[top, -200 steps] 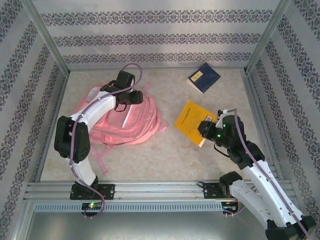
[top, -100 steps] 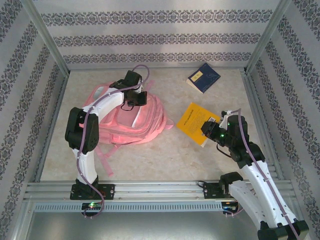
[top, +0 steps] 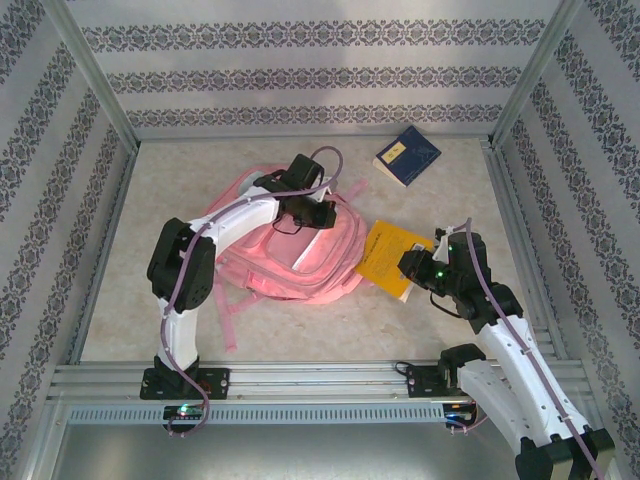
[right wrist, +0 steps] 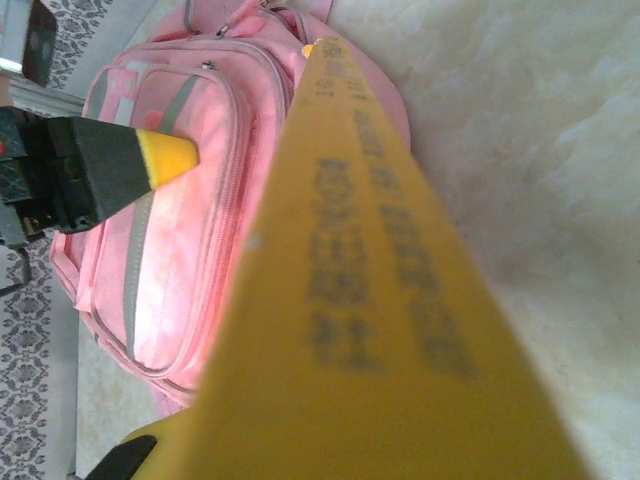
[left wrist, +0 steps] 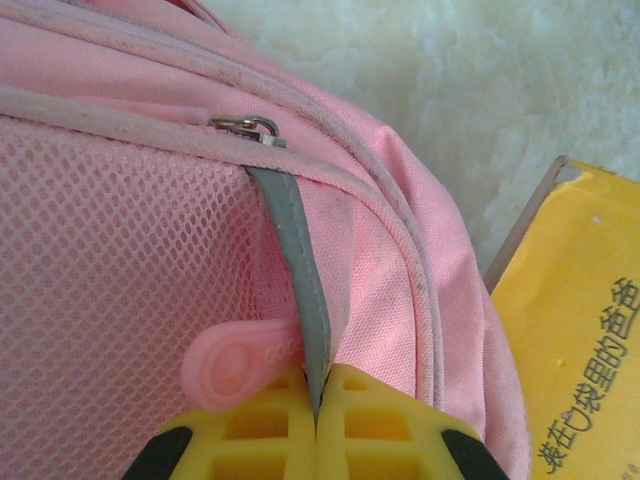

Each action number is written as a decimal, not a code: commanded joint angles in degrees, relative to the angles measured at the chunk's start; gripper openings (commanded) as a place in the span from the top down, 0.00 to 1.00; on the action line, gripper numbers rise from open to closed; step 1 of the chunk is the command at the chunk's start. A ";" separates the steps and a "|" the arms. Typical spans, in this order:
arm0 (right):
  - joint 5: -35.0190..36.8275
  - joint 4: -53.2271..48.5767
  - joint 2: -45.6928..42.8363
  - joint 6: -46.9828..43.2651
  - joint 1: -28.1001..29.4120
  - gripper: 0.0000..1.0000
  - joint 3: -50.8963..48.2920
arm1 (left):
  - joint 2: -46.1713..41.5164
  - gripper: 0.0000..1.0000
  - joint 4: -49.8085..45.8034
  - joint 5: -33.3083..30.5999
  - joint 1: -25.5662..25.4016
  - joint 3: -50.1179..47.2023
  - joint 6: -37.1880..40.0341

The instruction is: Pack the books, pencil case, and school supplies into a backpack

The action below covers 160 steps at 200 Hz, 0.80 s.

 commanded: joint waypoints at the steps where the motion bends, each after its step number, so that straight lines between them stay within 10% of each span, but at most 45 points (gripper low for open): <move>1: 0.80 -1.27 -0.28 -3.67 0.20 1.00 4.26 | -5.59 1.00 0.00 3.14 1.44 4.79 -2.45; 90: 4.86 -8.39 -0.55 -7.85 -0.40 1.00 16.68 | -13.50 1.00 -1.11 6.69 6.85 6.44 -5.61; 160: -17.71 30.34 14.59 25.77 -0.27 1.00 7.67 | -14.05 1.00 5.02 11.75 8.02 2.98 -11.99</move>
